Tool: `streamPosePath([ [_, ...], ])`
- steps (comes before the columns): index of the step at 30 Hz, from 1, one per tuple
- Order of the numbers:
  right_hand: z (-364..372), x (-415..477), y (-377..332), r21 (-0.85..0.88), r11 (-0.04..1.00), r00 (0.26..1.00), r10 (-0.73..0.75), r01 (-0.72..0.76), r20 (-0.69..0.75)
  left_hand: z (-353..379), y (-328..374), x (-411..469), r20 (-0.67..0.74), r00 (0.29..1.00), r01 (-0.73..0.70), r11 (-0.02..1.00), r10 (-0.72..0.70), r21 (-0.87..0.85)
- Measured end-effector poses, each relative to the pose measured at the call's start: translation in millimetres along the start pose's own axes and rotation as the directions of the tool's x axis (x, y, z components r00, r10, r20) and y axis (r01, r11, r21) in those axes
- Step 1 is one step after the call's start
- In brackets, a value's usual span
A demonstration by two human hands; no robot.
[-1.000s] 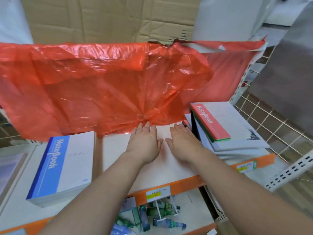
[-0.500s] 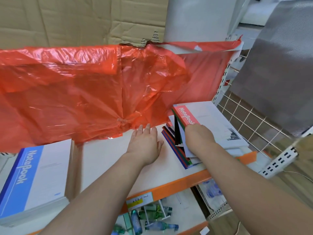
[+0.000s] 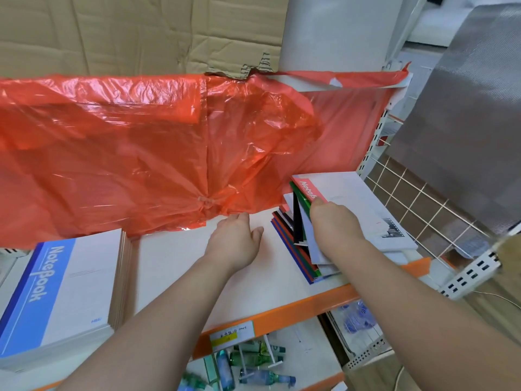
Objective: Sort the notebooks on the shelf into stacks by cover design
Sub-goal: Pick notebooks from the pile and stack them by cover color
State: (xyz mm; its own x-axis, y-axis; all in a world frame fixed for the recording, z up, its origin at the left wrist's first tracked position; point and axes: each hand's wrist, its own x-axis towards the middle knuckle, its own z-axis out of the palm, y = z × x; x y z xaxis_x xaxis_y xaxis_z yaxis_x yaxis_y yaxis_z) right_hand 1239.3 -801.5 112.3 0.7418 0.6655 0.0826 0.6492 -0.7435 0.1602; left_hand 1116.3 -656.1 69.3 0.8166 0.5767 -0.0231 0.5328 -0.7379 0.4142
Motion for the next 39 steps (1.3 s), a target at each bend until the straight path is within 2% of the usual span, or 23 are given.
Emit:
streamPosePath([
  [8, 5.4, -6.5, -5.6, 0.025, 1.000, 0.998, 0.008, -0.007, -0.063, -1.5, -6.4, -3.3, -0.015, 1.000, -0.001, 0.999, 0.001, 0.042],
  [10, 1.4, -8.5, -9.3, 0.044, 0.999, 0.996, 0.004, 0.000, -0.090, -1.0, -4.6, -2.3, -0.021, 0.999, 0.032, 0.998, -0.033, -0.046],
  [12, -7.2, -12.3, -21.9, 0.112, 0.992, 0.985, -0.036, 0.056, -0.171, -2.8, 0.9, -1.8, -0.014, 0.995, 0.087, 0.955, -0.094, -0.285],
  [13, -12.9, -15.4, -31.5, 0.143, 0.983, 0.972, -0.079, 0.113, -0.222, -6.0, 5.6, -2.8, 0.017, 0.992, 0.115, 0.863, -0.122, -0.492],
  [14, -17.7, -19.5, -42.4, 0.171, 0.968, 0.955, -0.132, 0.181, -0.264, -9.9, 11.7, -3.8, 0.076, 0.988, 0.150, 0.693, -0.137, -0.705],
  [16, -20.8, -26.9, -61.6, 0.210, 0.928, 0.908, -0.219, 0.306, -0.357, -15.4, 21.2, -4.5, 0.195, 0.971, 0.231, 0.331, -0.139, -0.915],
  [17, -20.7, -29.9, -67.0, 0.266, 0.898, 0.907, -0.254, 0.351, -0.337, -15.9, 22.8, -4.3, 0.196, 0.967, 0.232, 0.247, -0.164, -0.941],
  [18, -18.2, -31.1, -68.4, 0.343, 0.861, 0.914, -0.282, 0.375, -0.291, -15.8, 22.1, -3.9, 0.179, 0.962, 0.224, 0.220, -0.205, -0.949],
  [20, -11.6, -26.9, -61.2, 0.426, 0.834, 0.934, -0.278, 0.351, -0.223, -12.9, 16.3, -2.5, 0.140, 0.953, 0.211, 0.253, -0.269, -0.944],
  [23, 2.3, -7.4, -36.5, 0.299, 0.939, 0.960, -0.090, 0.171, -0.266, -10.7, 6.0, -0.1, 0.114, 0.942, 0.211, 0.293, -0.316, -0.933],
  [24, 8.3, -1.0, -26.9, 0.247, 0.967, 0.976, -0.008, 0.063, -0.218, -11.7, 4.9, -1.2, 0.113, 0.940, 0.213, 0.296, -0.321, -0.931],
  [26, 15.6, 5.3, -10.4, 0.158, 0.975, 0.987, 0.159, -0.157, 0.000, -13.1, 3.2, -3.3, 0.107, 0.938, 0.213, 0.306, -0.330, -0.928],
  [27, 16.9, 4.6, -4.8, 0.125, 0.972, 0.978, 0.187, -0.197, 0.088, -12.8, 2.6, -3.9, 0.102, 0.938, 0.210, 0.310, -0.330, -0.927],
  [31, 12.8, 2.8, -1.2, 0.027, 0.998, 0.994, 0.055, -0.057, 0.097, -10.6, 0.2, -5.6, 0.122, 0.938, 0.225, 0.304, -0.324, -0.926],
  [34, 5.4, 2.8, -0.2, 0.001, 0.999, 0.995, 0.039, -0.040, 0.089, -10.3, 1.7, -6.5, 0.121, 0.938, 0.225, 0.309, -0.324, -0.924],
  [39, -11.3, -8.0, -10.6, 0.061, 0.998, 0.996, -0.012, 0.017, -0.090, -10.6, 8.8, -8.9, 0.134, 0.946, 0.226, 0.303, -0.295, -0.926],
])
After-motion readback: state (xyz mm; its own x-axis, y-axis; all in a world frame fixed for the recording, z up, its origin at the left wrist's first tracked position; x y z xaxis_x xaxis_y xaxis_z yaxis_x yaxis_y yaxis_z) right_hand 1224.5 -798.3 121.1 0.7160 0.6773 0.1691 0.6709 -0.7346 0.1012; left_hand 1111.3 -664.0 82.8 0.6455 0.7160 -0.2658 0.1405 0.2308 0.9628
